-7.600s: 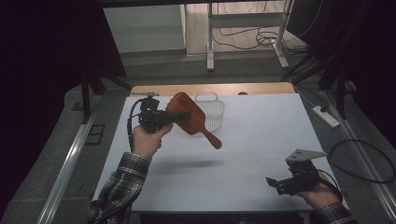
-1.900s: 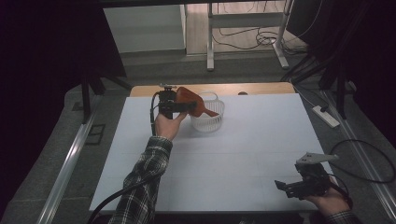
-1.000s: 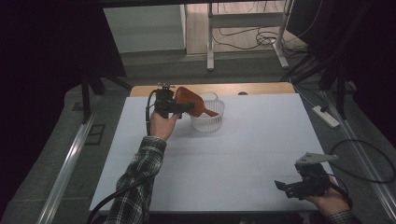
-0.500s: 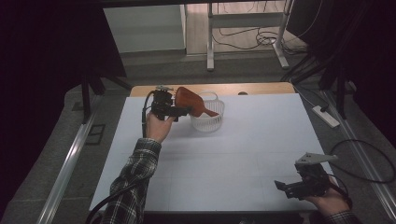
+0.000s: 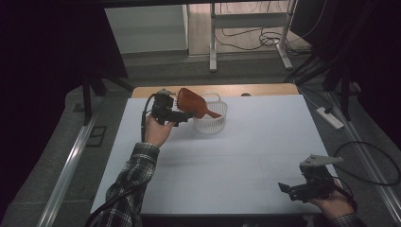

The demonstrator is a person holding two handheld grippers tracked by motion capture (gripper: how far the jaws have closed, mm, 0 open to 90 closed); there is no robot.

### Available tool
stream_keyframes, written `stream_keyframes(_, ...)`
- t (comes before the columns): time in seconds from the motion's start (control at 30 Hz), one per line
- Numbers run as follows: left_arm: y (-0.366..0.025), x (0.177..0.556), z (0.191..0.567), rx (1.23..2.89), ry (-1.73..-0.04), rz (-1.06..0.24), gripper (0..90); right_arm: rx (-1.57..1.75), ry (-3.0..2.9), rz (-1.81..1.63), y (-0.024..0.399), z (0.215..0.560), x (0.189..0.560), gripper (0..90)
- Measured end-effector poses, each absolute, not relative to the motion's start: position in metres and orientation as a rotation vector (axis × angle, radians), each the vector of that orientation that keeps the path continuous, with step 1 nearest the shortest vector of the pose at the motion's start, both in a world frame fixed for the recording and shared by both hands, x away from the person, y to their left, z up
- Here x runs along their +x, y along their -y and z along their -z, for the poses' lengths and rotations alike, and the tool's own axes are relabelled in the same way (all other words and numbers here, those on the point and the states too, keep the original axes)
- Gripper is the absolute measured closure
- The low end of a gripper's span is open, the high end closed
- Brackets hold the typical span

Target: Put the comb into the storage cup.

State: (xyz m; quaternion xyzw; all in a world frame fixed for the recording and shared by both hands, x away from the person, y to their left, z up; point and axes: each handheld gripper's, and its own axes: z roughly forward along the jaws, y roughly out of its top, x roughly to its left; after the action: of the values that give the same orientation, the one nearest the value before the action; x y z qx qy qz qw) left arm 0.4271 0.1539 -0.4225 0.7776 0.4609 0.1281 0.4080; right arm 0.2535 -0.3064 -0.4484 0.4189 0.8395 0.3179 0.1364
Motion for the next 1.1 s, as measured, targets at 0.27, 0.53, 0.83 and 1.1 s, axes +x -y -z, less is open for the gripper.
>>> stream_keyframes(0.27, -0.159, 0.419, 0.420, 1.953, -1.146, -0.315, 0.0, 1.214, -2.429, -0.916, 0.306, 0.448, 0.253, 0.0)
stream_keyframes(0.53, -0.162, 0.410, 0.418, 1.949, -1.129, -0.307, 0.0, 1.208, -2.433, -0.921, 0.306, 0.448, 0.253, 0.0)
stream_keyframes(0.83, -0.164, 0.399, 0.417, 1.948, -1.101, -0.304, 0.0, 1.207, -2.433, -0.916, 0.306, 0.448, 0.253, 0.0)
stream_keyframes(1.1, -0.165, 0.389, 0.421, 1.967, -1.090, -0.329, 0.0, 1.205, -2.430, -0.919, 0.306, 0.448, 0.253, 0.0)
